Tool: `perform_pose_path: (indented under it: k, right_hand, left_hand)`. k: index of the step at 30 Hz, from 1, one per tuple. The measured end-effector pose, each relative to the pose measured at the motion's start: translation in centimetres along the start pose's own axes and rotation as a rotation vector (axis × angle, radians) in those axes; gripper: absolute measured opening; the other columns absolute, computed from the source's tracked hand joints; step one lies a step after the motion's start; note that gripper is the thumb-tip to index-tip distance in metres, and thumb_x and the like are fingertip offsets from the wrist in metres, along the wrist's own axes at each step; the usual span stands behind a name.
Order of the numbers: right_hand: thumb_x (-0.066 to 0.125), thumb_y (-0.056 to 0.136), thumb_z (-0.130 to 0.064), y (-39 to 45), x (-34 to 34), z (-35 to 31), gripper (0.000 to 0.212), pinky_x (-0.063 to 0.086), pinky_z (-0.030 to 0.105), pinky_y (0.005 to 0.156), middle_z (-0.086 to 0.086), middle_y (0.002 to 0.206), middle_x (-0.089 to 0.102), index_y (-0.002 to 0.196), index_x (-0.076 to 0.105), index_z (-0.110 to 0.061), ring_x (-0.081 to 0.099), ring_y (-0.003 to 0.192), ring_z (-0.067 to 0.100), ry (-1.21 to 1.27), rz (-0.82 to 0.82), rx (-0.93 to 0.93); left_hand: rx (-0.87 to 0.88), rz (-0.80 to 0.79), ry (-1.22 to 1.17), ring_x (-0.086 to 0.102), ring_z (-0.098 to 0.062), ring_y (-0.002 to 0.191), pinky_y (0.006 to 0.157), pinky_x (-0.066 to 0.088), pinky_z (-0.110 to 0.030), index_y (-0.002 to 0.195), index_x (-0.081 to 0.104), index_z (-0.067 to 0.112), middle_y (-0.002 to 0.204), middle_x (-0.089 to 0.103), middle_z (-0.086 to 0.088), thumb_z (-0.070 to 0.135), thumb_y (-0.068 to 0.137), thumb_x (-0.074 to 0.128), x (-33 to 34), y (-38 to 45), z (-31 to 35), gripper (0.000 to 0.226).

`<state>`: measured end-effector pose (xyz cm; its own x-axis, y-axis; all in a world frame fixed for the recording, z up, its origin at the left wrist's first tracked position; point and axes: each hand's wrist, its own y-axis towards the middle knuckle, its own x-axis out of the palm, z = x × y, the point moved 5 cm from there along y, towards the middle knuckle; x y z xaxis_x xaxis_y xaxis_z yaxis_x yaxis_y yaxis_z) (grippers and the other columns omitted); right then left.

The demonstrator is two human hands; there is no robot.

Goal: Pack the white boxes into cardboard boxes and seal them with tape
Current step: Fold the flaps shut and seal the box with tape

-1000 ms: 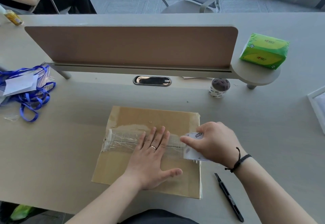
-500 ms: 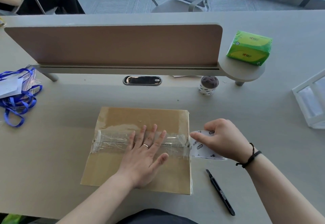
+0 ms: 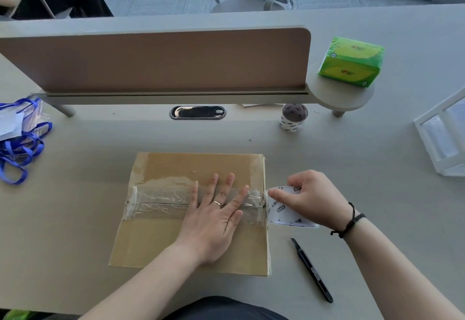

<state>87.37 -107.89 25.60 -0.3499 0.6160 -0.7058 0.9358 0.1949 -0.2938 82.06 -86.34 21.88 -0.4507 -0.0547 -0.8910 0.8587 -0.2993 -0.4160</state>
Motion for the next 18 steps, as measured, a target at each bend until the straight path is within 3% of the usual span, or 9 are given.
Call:
perform_pose_path:
  k: [6, 11, 18]
  right_hand:
    - [0.058, 0.065, -0.073, -0.1, 0.3, 0.4, 0.066, 0.024, 0.031, 0.052, -0.002, 0.052, 0.025, 0.055, 0.025, -0.017, 0.024, 0.052, 0.016, -0.004, 0.007, 0.011]
    - [0.068, 0.075, -0.062, 0.0, 0.5, 0.7, 0.064, 0.025, 0.030, 0.052, -0.002, 0.051, 0.027, 0.055, 0.027, -0.017, 0.025, 0.050, 0.016, -0.027, 0.020, 0.032]
    - [0.079, 0.076, -0.048, 0.4, 1.2, 2.4, 0.062, 0.022, 0.029, 0.051, -0.002, 0.052, 0.029, 0.054, 0.030, -0.018, 0.025, 0.050, 0.014, 0.137, -0.002, 0.096]
  left_hand:
    - [0.061, 0.014, 0.017, -0.046, -0.015, 0.141, 0.116, -0.026, -0.053, 0.141, -0.027, 0.065, 0.156, -0.039, 0.018, 0.060, 0.094, -0.008, -0.1, 0.6, 0.5, 0.051]
    - [0.080, 0.032, 0.064, -0.045, -0.016, 0.142, 0.116, -0.025, -0.056, 0.144, -0.029, 0.059, 0.157, -0.040, 0.015, 0.059, 0.104, 0.006, 0.3, 0.7, 0.6, 0.054]
    - [0.113, 0.051, 0.078, -0.044, -0.018, 0.143, 0.114, -0.023, -0.061, 0.146, -0.026, 0.059, 0.159, -0.038, 0.010, 0.067, 0.101, 0.005, 0.3, 0.7, 0.6, 0.055]
